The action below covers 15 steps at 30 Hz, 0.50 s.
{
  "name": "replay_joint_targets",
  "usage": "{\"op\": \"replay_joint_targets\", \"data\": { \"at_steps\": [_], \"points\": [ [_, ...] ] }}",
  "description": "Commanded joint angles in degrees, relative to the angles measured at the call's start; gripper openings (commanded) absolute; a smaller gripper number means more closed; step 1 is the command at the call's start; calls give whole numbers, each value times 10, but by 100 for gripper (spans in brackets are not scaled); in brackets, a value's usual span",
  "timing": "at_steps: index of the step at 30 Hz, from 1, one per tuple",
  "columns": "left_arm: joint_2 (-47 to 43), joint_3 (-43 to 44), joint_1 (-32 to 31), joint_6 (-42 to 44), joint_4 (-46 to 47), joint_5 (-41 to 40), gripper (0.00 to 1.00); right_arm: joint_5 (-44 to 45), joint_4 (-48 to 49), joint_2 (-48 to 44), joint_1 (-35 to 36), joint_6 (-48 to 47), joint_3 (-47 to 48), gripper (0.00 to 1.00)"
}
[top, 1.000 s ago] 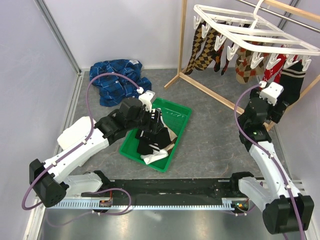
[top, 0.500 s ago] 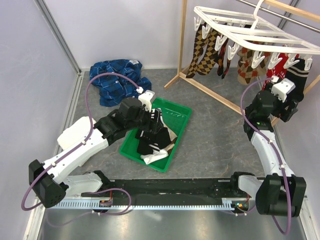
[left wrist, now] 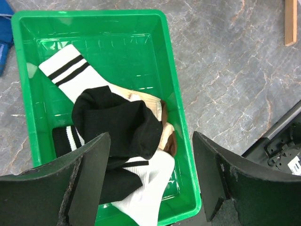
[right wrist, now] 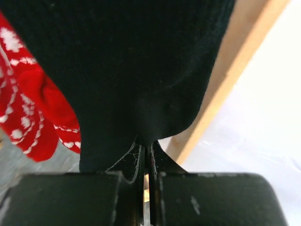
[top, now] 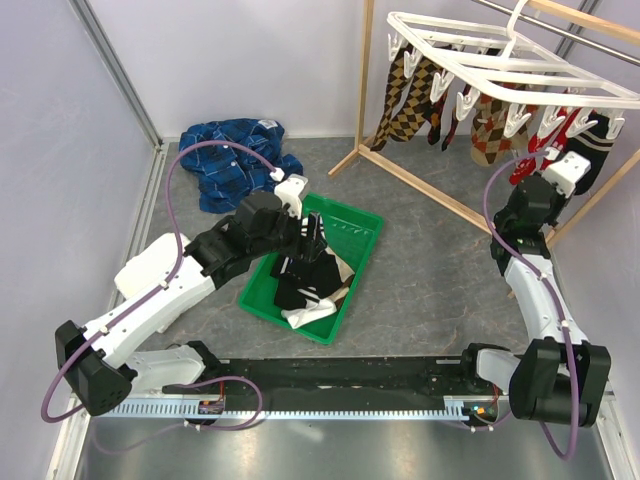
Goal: Remove the socks clipped to the hanger
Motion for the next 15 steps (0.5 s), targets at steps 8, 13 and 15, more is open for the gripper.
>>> {"op": "replay_joint_targets", "data": {
  "at_steps": [8,13,15],
  "points": [
    [3,16,-1,-6,56,61,76,-151,-211,-122,-1,191,47,0],
    [22,26,-11,-24,108,102,75,-271,-325,-145,-1,247,99,0],
    [24,29,-19,-27,147,93,75,-327,-367,-158,-1,276,119,0]
  ]
}}
